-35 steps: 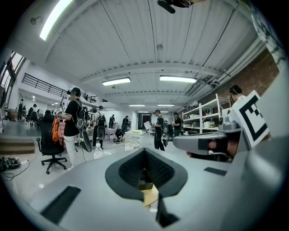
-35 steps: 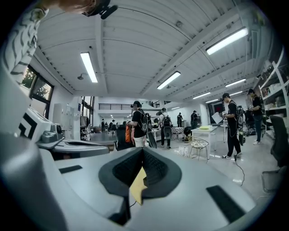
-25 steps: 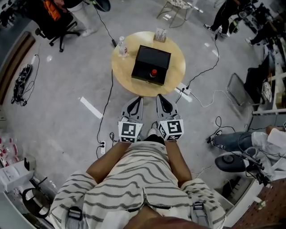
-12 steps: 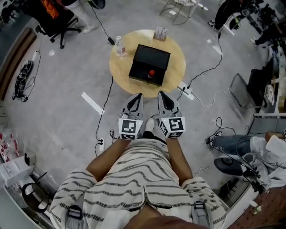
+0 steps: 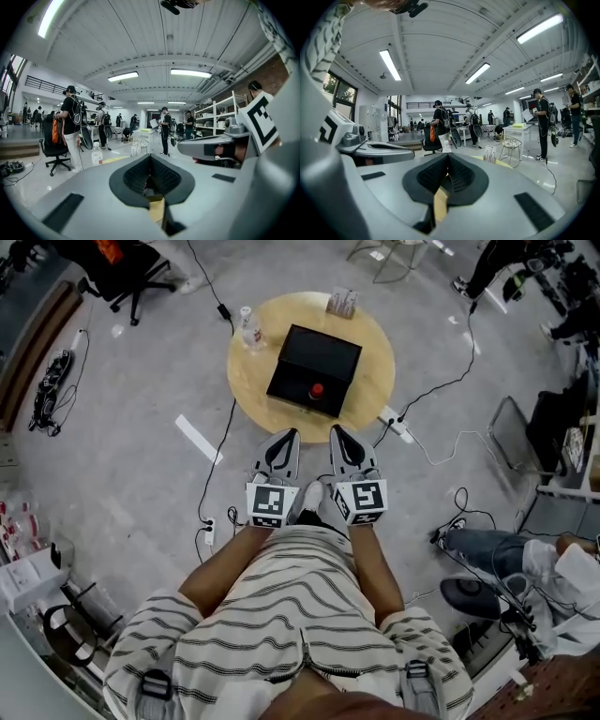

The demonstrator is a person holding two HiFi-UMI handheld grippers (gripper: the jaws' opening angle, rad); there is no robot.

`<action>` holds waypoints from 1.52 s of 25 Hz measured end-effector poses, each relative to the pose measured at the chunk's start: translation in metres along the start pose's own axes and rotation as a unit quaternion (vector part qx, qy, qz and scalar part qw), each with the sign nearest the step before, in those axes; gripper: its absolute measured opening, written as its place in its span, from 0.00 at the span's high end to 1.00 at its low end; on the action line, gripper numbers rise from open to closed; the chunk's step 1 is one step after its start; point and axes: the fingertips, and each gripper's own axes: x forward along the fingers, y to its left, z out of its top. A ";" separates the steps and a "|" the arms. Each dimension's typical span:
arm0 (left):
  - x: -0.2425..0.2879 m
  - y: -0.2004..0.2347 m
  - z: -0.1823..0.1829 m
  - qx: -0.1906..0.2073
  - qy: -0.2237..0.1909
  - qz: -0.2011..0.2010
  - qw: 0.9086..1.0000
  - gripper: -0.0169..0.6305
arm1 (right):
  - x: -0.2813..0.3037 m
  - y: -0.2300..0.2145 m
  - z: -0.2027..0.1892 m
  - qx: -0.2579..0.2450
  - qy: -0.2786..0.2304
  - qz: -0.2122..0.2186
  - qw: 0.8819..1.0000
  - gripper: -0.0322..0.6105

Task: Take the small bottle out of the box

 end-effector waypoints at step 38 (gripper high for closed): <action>0.028 0.021 -0.048 -0.028 0.056 0.025 0.998 0.94 | 0.086 -0.040 -0.094 0.033 0.087 0.024 0.995 0.81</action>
